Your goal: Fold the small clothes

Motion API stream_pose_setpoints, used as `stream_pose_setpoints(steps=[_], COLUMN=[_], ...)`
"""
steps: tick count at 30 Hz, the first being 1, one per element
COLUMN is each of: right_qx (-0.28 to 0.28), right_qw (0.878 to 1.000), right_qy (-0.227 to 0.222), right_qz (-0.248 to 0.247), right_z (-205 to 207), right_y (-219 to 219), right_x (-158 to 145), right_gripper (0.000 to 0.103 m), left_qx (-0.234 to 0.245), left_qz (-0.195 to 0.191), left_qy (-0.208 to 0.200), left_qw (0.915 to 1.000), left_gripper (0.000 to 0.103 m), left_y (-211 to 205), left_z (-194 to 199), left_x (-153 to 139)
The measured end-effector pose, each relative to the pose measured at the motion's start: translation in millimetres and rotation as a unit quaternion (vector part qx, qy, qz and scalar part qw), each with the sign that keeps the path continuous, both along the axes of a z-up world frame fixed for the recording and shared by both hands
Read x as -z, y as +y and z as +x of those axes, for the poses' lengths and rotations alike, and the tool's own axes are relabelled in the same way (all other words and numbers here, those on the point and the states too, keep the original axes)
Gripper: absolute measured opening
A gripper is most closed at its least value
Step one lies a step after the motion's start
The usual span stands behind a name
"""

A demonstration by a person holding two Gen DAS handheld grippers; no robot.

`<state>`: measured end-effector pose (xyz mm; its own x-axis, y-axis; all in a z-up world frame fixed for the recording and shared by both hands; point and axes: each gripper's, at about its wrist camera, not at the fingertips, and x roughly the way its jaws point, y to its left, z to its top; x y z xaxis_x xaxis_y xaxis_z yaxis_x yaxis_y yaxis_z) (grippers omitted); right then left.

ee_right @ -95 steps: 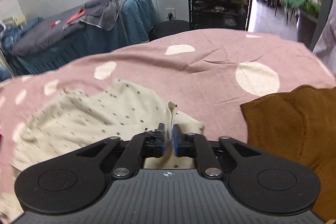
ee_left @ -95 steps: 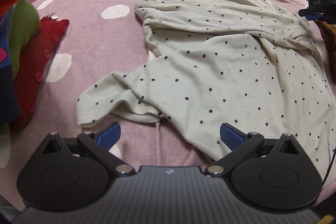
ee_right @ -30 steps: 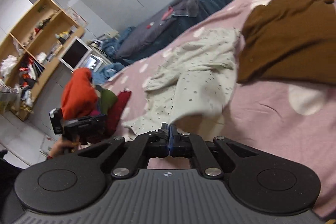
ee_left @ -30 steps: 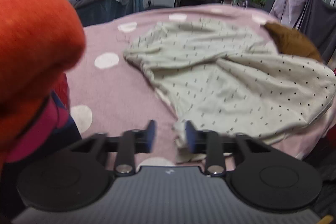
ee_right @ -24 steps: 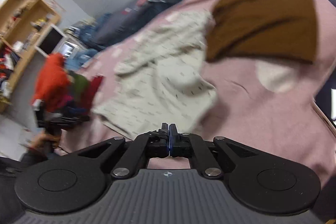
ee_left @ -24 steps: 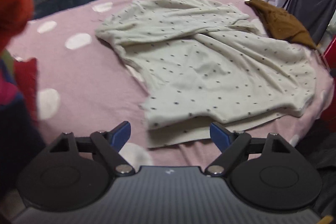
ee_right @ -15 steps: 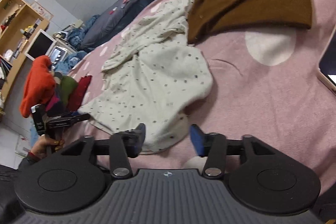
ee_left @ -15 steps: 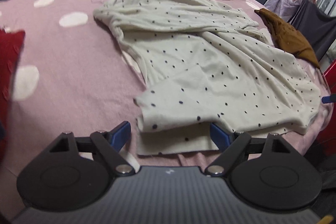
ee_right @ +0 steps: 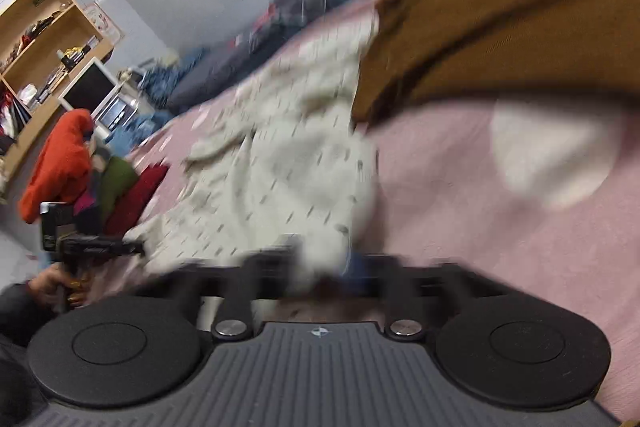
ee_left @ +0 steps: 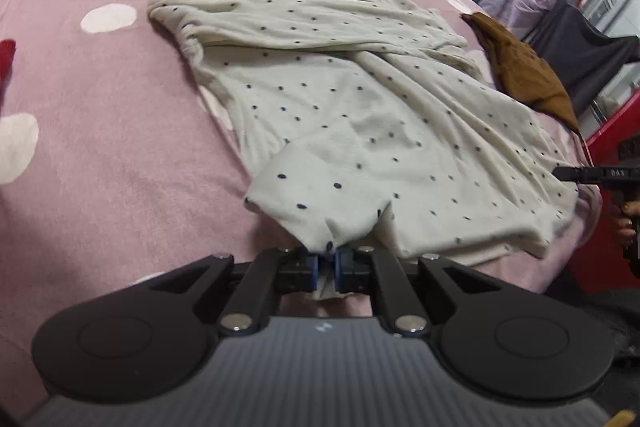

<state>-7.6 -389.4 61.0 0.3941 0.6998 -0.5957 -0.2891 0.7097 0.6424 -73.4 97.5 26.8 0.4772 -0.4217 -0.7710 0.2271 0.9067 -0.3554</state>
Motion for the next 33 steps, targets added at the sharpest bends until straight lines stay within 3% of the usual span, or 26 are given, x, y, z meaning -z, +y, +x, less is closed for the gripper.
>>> stream_pose_setpoints(steps=[3, 7, 9, 12, 17, 19, 20, 22, 25, 26, 27, 29, 30, 33], right_qx=[-0.02, -0.03, -0.04, -0.052, -0.077, -0.067, -0.057, -0.049, -0.024, -0.019, -0.017, -0.024, -0.033, -0.057], right_qw=[0.999, 0.999, 0.998, 0.999, 0.987, 0.988, 0.989, 0.99, 0.993, 0.993, 0.992, 0.989, 0.988, 0.984], right_qy=[-0.003, -0.01, -0.011, 0.008, 0.062, 0.08, 0.082, 0.076, 0.037, 0.019, 0.002, -0.017, -0.018, -0.025], right_qz=[0.026, 0.041, 0.042, -0.001, -0.127, -0.114, -0.113, -0.104, -0.112, -0.119, -0.127, -0.142, -0.149, -0.169], right_z=[-12, -30, -36, -39, -40, -41, -42, -45, -51, -51, -50, -49, -48, -50], right_y=[-6, -21, -26, -22, -7, -14, -19, -27, -31, -30, -29, -20, -16, -5], right_x=[-27, -86, -105, -102, -52, -36, -32, -33, -49, -56, -61, -66, -66, -62], right_gripper=[0.016, 0.016, 0.015, 0.015, 0.016, 0.021, 0.032, 0.033, 0.062, 0.078, 0.085, 0.088, 0.095, 0.096], left_qx=[0.022, 0.042, 0.054, 0.068, 0.068, 0.045, 0.043, 0.034, 0.016, 0.006, 0.0, -0.014, -0.019, -0.032], left_qz=[0.015, 0.033, 0.035, 0.017, 0.041, 0.042, 0.048, 0.071, 0.085, 0.104, 0.126, 0.166, 0.184, 0.23], left_qy=[-0.002, -0.011, -0.009, 0.042, 0.154, 0.166, 0.168, 0.168, 0.141, 0.131, 0.117, 0.085, 0.075, 0.089], left_qw=[0.9996, 0.9985, 0.9979, 0.9967, 0.9849, 0.9842, 0.9836, 0.9827, 0.9862, 0.9859, 0.9851, 0.9824, 0.9799, 0.9686], left_gripper=[0.006, 0.005, 0.005, 0.005, 0.005, 0.006, 0.01, 0.025, 0.068, 0.093, 0.102, 0.103, 0.103, 0.103], left_y=[2, 9, 7, -1, -16, -7, -4, -2, -1, -5, -10, -20, -28, -40], left_z=[-11, -32, -41, -52, -75, -78, -77, -73, -62, -58, -53, -46, -42, -36], left_x=[-30, -77, -87, -68, 16, 29, 28, 20, -8, -18, -27, -43, -50, -50])
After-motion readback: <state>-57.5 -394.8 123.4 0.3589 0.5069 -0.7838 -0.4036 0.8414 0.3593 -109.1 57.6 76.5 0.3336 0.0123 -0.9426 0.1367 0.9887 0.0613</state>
